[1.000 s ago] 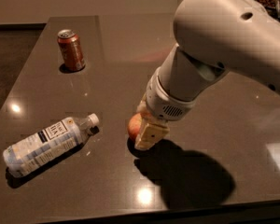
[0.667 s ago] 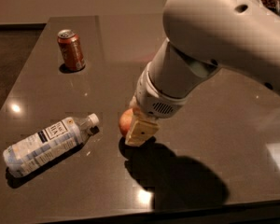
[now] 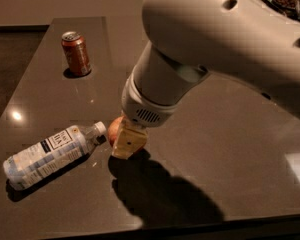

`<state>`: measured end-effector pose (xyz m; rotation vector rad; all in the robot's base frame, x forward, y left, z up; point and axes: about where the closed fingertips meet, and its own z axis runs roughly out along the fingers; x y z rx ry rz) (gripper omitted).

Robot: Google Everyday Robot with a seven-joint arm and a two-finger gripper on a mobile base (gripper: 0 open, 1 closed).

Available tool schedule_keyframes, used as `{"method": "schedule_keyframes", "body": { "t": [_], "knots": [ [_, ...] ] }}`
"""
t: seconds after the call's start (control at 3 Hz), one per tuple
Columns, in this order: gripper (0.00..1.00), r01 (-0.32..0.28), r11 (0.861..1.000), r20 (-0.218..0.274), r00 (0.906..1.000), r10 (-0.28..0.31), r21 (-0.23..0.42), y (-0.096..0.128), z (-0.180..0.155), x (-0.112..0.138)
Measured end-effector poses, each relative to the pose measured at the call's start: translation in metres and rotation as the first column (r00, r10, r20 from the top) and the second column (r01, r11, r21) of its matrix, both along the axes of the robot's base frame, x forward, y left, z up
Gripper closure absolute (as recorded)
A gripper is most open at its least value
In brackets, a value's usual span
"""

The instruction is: Move apple near blue plastic bottle

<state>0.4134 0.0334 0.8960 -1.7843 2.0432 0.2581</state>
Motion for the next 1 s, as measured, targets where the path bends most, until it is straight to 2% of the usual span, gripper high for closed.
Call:
{"method": "schedule_keyframes", "body": {
  "t": [0.33,1.0],
  "knots": [
    [0.81,0.014,1.0,0.006,0.9999,-0.014,-0.013,0.014,-0.003,-0.008],
    [0.35,0.021,1.0,0.014,0.9997,-0.021,-0.001,0.037,-0.012,-0.011]
  ]
}}
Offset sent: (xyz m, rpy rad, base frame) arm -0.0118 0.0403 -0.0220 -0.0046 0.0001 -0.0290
